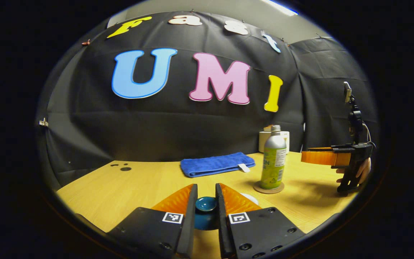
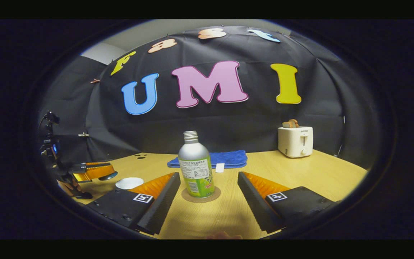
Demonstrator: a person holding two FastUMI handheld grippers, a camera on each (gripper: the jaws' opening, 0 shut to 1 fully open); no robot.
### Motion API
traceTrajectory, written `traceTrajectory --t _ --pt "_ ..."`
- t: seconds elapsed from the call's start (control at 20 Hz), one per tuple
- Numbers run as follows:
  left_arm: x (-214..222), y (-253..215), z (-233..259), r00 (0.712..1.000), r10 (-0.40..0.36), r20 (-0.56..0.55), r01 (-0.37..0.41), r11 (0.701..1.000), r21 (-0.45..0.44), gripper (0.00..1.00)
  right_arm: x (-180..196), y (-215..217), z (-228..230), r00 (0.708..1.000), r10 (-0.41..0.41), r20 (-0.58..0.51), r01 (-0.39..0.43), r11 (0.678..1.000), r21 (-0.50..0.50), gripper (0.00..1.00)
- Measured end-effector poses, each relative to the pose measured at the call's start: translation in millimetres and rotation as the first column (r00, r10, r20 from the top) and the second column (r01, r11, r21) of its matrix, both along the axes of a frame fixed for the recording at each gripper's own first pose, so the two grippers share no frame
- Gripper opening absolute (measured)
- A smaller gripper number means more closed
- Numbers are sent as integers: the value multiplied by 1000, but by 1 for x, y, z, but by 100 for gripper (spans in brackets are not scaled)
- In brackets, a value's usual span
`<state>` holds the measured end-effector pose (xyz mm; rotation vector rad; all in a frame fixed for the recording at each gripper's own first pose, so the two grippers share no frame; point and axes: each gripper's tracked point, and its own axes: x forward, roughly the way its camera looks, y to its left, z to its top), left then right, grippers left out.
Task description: Open the teacup lid with one hand, grasp the water bottle and pour water into the teacup with the other hand; after pouring, place the water bottle on the coaster and then close the teacup lid.
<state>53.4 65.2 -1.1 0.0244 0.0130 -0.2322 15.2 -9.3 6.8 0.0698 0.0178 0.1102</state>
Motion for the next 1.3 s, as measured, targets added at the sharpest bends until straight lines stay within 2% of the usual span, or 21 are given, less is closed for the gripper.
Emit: traceTrajectory --t 0.15,0.35,0.5,0.75,0.8,1.05,1.3 --pt "9 -13 -2 1000 -17 7 17 999 40 32 -1 1 -2 1000 1 -3 -1 1000 -8 99" --pt "19 -25 -8 999 -27 -27 27 999 22 32 0 6 -18 997 21 -70 -22 1000 -14 99" --pt "29 -35 -13 997 -35 -64 37 999 28 31 1 3 -14 998 4 -55 -5 999 -36 99" --pt "37 -49 -20 994 -39 -99 45 997 60 31 1 -1 -11 999 -30 -25 28 995 -95 98" --pt "38 -48 -20 994 -34 -104 40 998 57 35 1 -1 -12 999 -31 -22 28 994 -106 99" --pt "40 -47 -26 990 -26 -140 31 999 33 34 0 12 -19 999 -8 -34 2 984 -177 99" --pt "41 -50 -31 985 -29 -167 40 997 61 34 1 24 -26 999 12 -47 -23 971 -239 98"
